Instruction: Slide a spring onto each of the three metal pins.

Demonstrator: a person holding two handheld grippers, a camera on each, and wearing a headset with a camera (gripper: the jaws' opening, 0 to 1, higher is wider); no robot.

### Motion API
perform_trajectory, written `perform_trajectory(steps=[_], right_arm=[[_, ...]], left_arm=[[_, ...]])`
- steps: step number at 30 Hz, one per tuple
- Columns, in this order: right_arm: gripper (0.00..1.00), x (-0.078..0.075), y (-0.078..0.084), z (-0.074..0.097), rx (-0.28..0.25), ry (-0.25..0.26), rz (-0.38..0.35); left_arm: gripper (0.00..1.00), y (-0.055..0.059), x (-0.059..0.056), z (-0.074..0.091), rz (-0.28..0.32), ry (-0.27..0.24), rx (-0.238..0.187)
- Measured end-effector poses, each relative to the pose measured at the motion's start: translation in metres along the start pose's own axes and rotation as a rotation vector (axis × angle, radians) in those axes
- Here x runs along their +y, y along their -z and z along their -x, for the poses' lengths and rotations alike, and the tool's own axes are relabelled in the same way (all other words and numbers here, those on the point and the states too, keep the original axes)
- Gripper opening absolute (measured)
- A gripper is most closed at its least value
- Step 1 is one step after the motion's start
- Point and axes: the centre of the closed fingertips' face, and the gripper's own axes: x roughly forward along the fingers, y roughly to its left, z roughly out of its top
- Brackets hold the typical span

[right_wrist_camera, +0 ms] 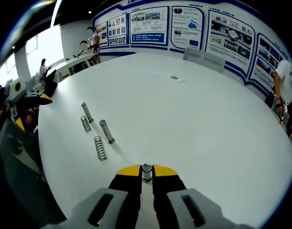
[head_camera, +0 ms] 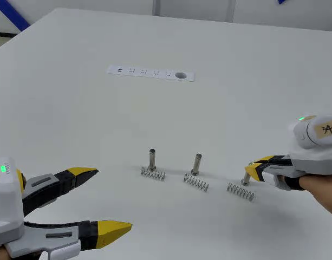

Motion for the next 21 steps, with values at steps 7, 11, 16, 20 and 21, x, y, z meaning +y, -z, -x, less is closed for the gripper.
perform_trajectory(steps=[7, 11, 16, 20, 21], right_arm=[[0.09, 0.0009, 0.0003, 0.0, -0.001, -0.001, 0.014], [0.1, 0.0016, -0.0005, 0.0002, -0.004, -0.005, 0.022], [0.12, 0.0009, -0.0002, 0.0015, -0.007, -0.004, 0.027], [0.12, 0.0012, 0.0022, 0.0039, -0.006, -0.004, 0.03], [0.12, 0.0014, 0.0034, 0.0044, -0.004, -0.004, 0.03]], left_arm=[[0.76, -0.0001, 0.0002, 0.0005, 0.001, -0.002, -0.002], [0.76, 0.0001, 0.0004, 0.0007, 0.0, -0.002, -0.001], [0.76, 0.0002, 0.0001, 0.0006, 0.0, 0.0, -0.001], [0.76, 0.0004, 0.0002, 0.0005, -0.001, 0.001, -0.001], [0.76, 0.0004, 0.0001, 0.0005, -0.001, 0.002, -0.001]])
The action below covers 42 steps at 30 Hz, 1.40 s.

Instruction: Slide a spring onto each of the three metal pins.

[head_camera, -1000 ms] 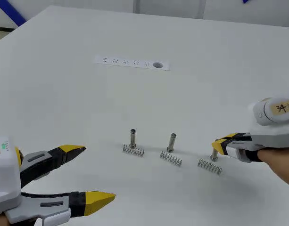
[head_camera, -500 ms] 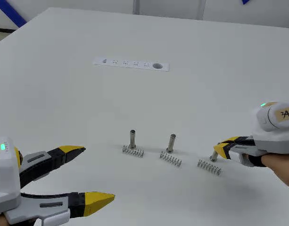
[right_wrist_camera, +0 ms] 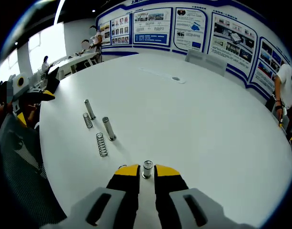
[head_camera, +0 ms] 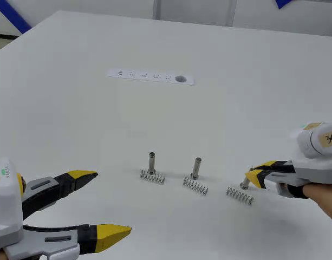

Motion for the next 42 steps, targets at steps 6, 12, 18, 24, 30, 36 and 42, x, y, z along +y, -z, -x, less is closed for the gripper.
perform_trajectory(steps=[6, 12, 18, 24, 30, 36, 42], right_arm=[[0.13, 0.001, 0.009, 0.003, 0.012, -0.002, -0.001], [0.14, 0.004, 0.016, 0.004, 0.022, -0.016, -0.004], [0.14, 0.01, 0.022, 0.002, 0.035, -0.042, 0.007], [0.15, 0.018, 0.029, -0.002, 0.058, -0.088, 0.018], [0.16, 0.023, 0.038, -0.005, 0.086, -0.123, 0.042], [0.16, 0.026, 0.045, -0.007, 0.105, -0.153, 0.068], [0.16, 0.027, 0.052, -0.01, 0.127, -0.167, 0.097]], left_arm=[[0.76, 0.0, -0.001, 0.0, -0.001, 0.003, 0.0], [0.76, 0.0, -0.001, 0.0, 0.0, 0.004, -0.003], [0.76, 0.001, -0.001, 0.0, 0.001, 0.004, -0.003], [0.76, 0.001, -0.001, 0.0, 0.004, 0.003, -0.003], [0.75, 0.002, 0.0, -0.001, 0.007, 0.003, 0.0], [0.75, 0.002, 0.0, -0.001, 0.007, 0.002, 0.004], [0.75, 0.003, 0.0, 0.0, 0.009, 0.0, 0.005]])
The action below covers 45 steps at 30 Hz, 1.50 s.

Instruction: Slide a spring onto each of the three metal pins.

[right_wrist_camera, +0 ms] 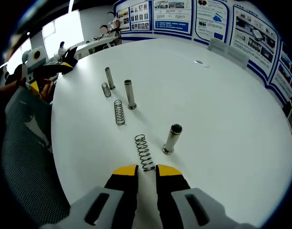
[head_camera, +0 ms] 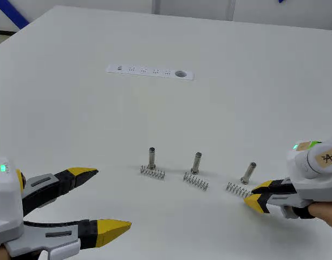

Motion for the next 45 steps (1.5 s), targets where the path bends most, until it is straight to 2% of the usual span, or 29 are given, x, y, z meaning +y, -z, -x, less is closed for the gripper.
perform_trajectory(steps=[5, 16, 22, 29, 45], right_arm=[[0.15, 0.001, 0.002, -0.002, 0.001, -0.006, 0.034], [0.12, 0.0, 0.001, -0.004, -0.006, -0.015, 0.046], [0.12, 0.003, 0.002, -0.002, 0.017, -0.007, 0.086], [0.12, 0.006, -0.007, 0.006, 0.023, -0.001, 0.127], [0.12, 0.01, -0.02, 0.018, 0.025, -0.001, 0.148]], left_arm=[[0.74, 0.0, 0.0, 0.0, 0.003, -0.002, 0.002], [0.74, 0.001, 0.001, -0.001, 0.009, -0.002, 0.004], [0.73, 0.001, 0.001, -0.001, 0.008, -0.001, 0.006], [0.73, 0.002, 0.0, -0.001, 0.006, 0.003, 0.009], [0.72, 0.001, -0.001, 0.0, 0.007, 0.003, 0.003]])
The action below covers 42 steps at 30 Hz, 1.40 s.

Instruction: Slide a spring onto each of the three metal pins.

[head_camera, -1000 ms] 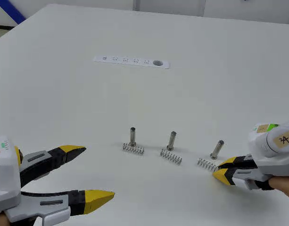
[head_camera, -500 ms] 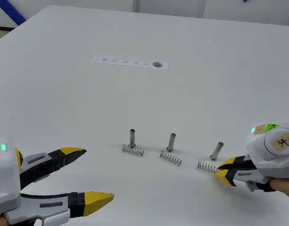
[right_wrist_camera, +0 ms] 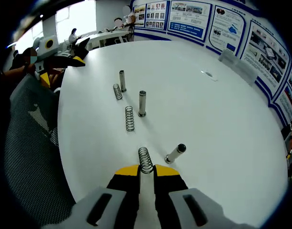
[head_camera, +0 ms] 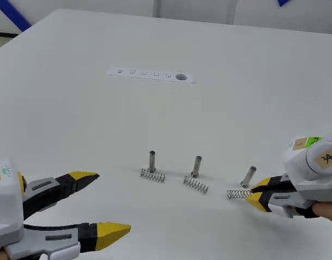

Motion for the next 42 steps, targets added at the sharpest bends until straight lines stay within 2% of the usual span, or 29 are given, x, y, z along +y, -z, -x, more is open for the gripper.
perform_trajectory(steps=[16, 27, 34, 42], right_arm=[[0.12, 0.002, -0.005, 0.003, 0.01, -0.009, 0.002], [0.11, 0.001, -0.011, 0.009, -0.005, -0.002, -0.006], [0.11, 0.003, -0.026, 0.022, -0.031, -0.01, -0.03], [0.11, 0.003, -0.044, 0.036, -0.044, 0.003, 0.005]], left_arm=[[0.72, 0.0, 0.001, -0.001, 0.004, -0.001, -0.007], [0.72, 0.0, 0.001, -0.001, 0.007, -0.002, -0.008], [0.72, 0.0, 0.001, 0.0, 0.007, -0.003, -0.01], [0.72, -0.001, 0.001, 0.0, 0.009, -0.003, -0.013]])
